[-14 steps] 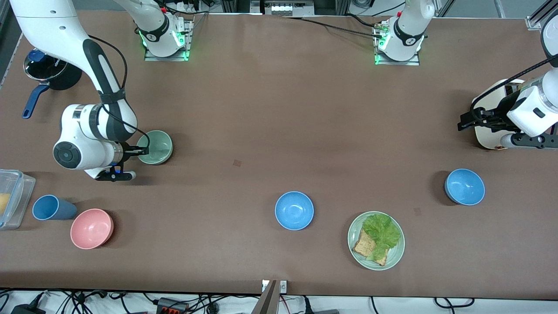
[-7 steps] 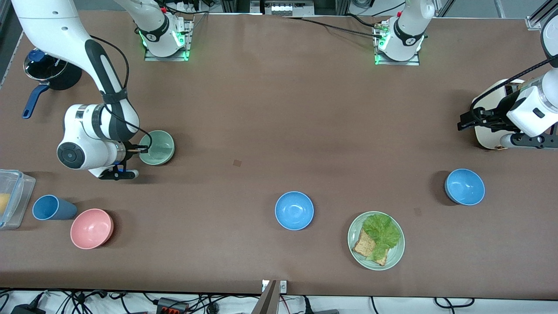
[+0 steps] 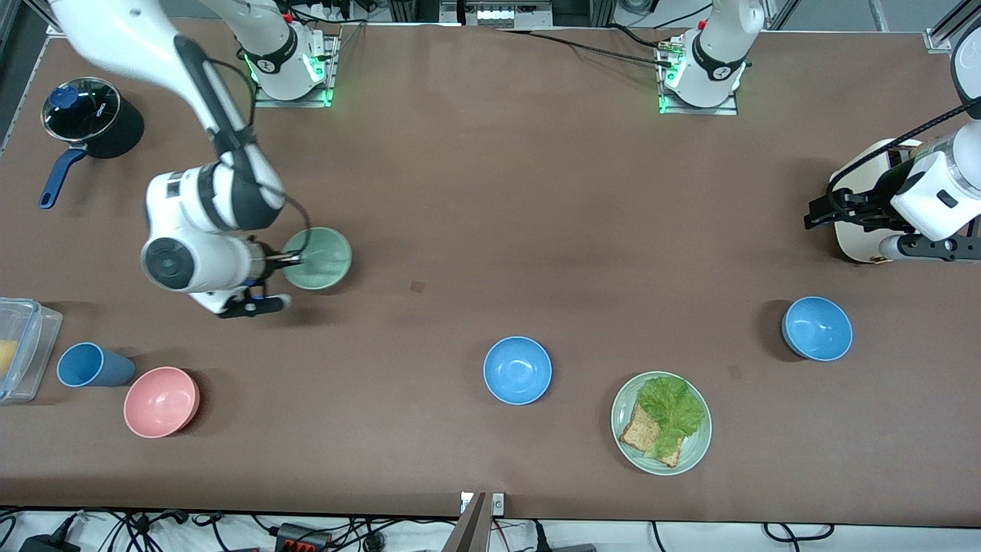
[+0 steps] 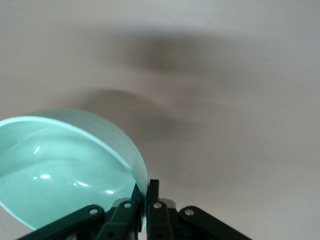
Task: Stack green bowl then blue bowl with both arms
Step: 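Carry the green bowl to mid-table while the left gripper reaches the blue bowl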
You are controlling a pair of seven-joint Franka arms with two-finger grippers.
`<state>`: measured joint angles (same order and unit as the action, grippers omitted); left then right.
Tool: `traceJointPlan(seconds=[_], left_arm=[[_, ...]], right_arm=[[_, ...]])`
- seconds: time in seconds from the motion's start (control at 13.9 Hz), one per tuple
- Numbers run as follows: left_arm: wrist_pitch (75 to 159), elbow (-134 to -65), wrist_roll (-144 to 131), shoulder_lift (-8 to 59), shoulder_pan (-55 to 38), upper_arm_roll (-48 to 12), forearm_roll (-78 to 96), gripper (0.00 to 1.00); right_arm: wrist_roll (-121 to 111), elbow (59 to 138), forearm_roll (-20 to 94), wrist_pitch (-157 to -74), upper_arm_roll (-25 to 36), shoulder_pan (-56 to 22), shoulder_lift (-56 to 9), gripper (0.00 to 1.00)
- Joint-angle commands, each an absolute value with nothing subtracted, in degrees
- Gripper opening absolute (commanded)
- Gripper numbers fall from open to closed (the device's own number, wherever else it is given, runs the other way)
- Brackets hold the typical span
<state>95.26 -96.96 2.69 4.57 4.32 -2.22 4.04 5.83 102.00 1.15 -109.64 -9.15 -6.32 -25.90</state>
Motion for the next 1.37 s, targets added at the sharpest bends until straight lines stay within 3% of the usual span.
traceJointPlan(seconds=[0.0,0.29,0.57,1.01,1.29], left_arm=[[93.87,-94.92,2.46,5.89,4.31,-2.02,3.25,1.0],[94.39,-94.75,2.73,7.02,4.66,-2.02,3.17,1.0],[94.65,-94.31,3.08,11.77,5.8,-2.02,3.34,1.0],[97.1,-77.11,15.43,32.48,14.48,-2.02,3.43,1.0],[105.8,-74.62,25.82,40.33,18.19,-2.02,3.43,1.0]], right_arm=[[13.24,99.32,3.85,-108.89,-15.36,-7.64,-27.15,0.0],[25.28,99.23,5.1,-114.94,-16.17,-19.49,-29.26,0.0],[33.38,99.23,5.27,-120.84,-16.17,-25.39,-33.13,0.0],[35.07,99.67,5.98,-121.2,-16.26,-27.07,-35.68,0.0],[35.24,99.76,6.06,-123.31,-16.26,-27.86,-36.3,0.0]])
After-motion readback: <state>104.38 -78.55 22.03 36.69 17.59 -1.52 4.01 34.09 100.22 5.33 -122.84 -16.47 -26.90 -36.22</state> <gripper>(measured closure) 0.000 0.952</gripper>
